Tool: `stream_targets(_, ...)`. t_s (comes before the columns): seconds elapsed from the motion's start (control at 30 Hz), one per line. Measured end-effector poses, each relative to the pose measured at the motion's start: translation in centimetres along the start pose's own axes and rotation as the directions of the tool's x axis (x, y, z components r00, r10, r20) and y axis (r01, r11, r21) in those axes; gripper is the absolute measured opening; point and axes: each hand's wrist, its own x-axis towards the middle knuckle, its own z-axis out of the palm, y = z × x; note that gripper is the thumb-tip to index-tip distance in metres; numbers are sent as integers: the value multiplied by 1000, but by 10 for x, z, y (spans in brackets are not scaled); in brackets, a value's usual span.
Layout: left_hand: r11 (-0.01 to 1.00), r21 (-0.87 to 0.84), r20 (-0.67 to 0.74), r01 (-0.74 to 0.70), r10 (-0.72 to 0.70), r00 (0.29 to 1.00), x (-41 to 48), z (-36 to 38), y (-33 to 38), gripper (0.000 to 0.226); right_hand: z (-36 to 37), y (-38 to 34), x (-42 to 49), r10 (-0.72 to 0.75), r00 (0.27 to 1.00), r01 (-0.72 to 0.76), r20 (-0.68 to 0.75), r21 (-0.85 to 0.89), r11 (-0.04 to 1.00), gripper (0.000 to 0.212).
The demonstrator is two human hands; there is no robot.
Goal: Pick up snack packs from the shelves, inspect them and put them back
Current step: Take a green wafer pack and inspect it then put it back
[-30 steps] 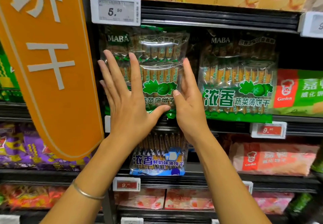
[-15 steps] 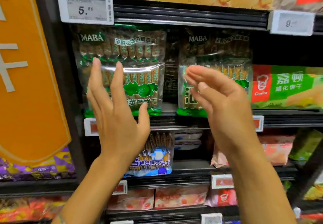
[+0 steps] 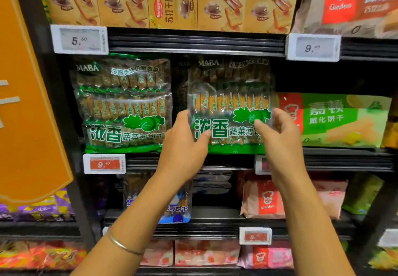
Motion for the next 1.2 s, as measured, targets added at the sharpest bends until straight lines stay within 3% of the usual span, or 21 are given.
stream_targets(0.13, 991, -131, -79, 8, -19, 997, -11, -5, -1, 65, -13, 3, -7, -51, 996, 45, 69, 83, 996, 38)
stream_targets(0.23, 968, -249, -110, 38, -68, 992, -30, -8, -5, 58, -26, 7, -14, -81, 989, 56, 122, 199, 978, 21)
stream_targets(0.37, 877, -453, 41, 161, -160, 986, -67, -15, -15, 64, -44, 10, -27, 13, 970, -108, 241, 384, 917, 34)
stream_targets(0.47, 830, -491, 189, 263, -193, 963, -96, -18, -29, 79, -54, 18, -43, 43, 951, -182, 307, 439, 880, 49)
stream_targets(0.53, 784, -515, 296, 346, -216, 930, -119, -16, -39, 86, -60, 32, -58, 29, 936, -202, 352, 467, 861, 44)
stream_targets(0.7, 651, -549, 386, 524, -359, 850, -183, 2, -47, 112, -72, 59, -102, 70, 837, -329, 543, 396, 857, 44)
stream_targets(0.8, 486, -625, 342, 611, -533, 774, -205, 17, -45, 138, -74, 67, -123, 134, 737, -425, 662, 299, 855, 57)
stream_targets(0.9, 402, -642, 316, 652, -636, 704, -218, 19, -45, 157, -76, 64, -139, 153, 708, -422, 689, 240, 874, 51)
stream_targets(1.07, 393, -641, 302, 659, -659, 688, -233, 3, -39, 135, -78, 48, -159, 146, 641, -510, 754, 276, 815, 50)
stream_targets(1.2, 271, -729, 368, 628, -619, 694, -245, -10, -39, 108, -71, 38, -183, 243, 651, -596, 719, 287, 749, 62)
